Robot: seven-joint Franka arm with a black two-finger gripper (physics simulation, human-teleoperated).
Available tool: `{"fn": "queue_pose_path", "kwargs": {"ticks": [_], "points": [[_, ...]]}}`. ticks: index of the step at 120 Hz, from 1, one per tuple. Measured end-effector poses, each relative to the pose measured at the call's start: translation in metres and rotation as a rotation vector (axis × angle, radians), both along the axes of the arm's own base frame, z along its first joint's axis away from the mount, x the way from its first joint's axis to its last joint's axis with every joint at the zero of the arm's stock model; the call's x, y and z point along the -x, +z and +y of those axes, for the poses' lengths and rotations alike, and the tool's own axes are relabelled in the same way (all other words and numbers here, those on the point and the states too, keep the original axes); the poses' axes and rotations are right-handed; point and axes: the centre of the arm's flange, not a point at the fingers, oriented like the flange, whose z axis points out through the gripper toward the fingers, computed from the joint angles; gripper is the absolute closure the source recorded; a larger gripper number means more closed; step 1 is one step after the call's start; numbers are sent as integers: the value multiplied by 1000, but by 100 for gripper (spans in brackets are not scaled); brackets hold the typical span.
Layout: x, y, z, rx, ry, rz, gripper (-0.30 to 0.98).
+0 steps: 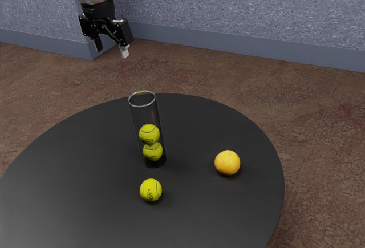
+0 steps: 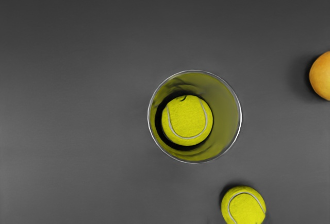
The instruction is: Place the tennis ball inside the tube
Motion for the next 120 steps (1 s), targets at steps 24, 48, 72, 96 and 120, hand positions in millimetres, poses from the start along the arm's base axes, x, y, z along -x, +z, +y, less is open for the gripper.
{"fn": "queue_pose_path", "kwargs": {"ticks": [24, 48, 72, 96, 120], "points": [[0, 1, -3, 4, -11, -3, 0], [22, -16, -3, 17, -16, 46, 0], [55, -98, -29, 57, -48, 173, 0], [77, -177, -50, 70, -67, 202, 0], [82, -242, -56, 66, -58, 171, 0]]}}
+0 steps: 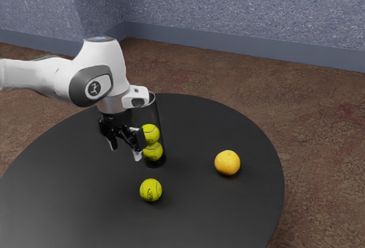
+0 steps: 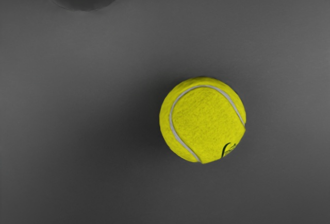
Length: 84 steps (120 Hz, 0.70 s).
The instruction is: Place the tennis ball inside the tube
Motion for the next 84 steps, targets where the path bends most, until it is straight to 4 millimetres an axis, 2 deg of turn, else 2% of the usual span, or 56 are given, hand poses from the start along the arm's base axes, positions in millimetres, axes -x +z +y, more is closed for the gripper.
{"fn": "queue_pose_path", "kwargs": {"ticks": [9, 30, 70, 84], "points": [[-6, -26, -5, -4, 3, -3, 0], [-17, -71, -12, 7, 31, 5, 0], [-25, -122, -23, 17, 66, 28, 0], [-29, -133, -25, 22, 79, 21, 0]]}}
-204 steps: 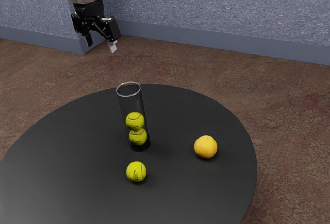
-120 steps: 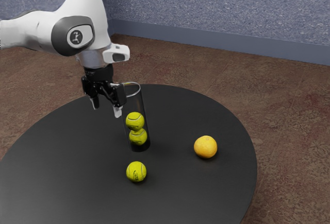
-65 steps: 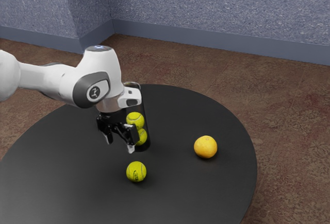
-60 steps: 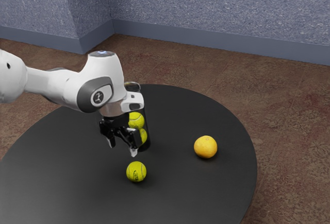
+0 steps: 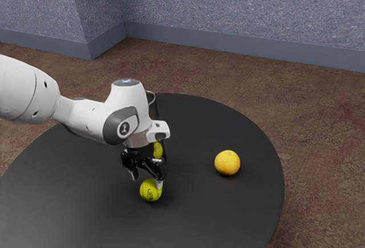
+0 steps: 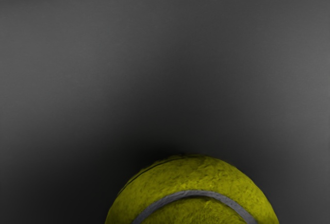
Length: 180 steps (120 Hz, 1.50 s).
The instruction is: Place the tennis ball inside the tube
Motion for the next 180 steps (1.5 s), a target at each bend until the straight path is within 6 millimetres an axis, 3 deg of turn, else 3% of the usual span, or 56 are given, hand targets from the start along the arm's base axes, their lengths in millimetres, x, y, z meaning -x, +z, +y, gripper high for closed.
{"fn": "queue_pose_path", "kwargs": {"ticks": [56, 77, 96, 138, 165, 180], "points": [[3, -29, -9, 13, 28, 23, 0], [3, -30, -13, 13, 24, 23, 26], [3, -23, -15, 14, 22, 18, 28], [9, 107, -10, 66, 14, -34, 36], [-19, 198, 2, 51, 0, -52, 39], [-29, 227, 13, 22, -2, -55, 35]]}}
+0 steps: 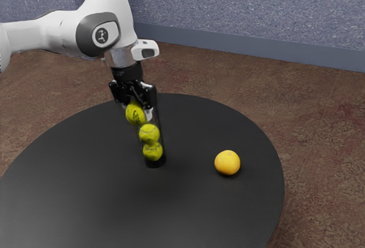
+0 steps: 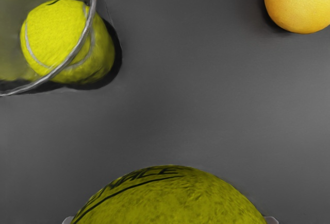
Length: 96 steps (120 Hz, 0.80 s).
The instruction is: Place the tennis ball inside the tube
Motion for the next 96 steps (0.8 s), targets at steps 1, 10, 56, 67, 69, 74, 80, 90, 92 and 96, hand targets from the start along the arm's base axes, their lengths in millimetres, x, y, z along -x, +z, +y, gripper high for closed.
{"fn": "queue_pose_path", "kwargs": {"ticks": [1, 10, 56, 67, 69, 74, 80, 90, 92, 96], "points": [[-1, 2, 1, -3, 0, -1, 35], [-9, 11, 12, -26, 11, -5, 34], [-51, 38, 73, -95, 96, -25, 32], [-62, 32, 71, -104, 93, -20, 32], [-65, 30, 71, -106, 92, -19, 32], [-69, 25, 70, -110, 91, -15, 32], [-74, 22, 70, -112, 90, -15, 32], [-78, 20, 69, -111, 90, -16, 32], [-78, 20, 69, -110, 90, -16, 32], [-80, 19, 68, -110, 90, -17, 32]]}}
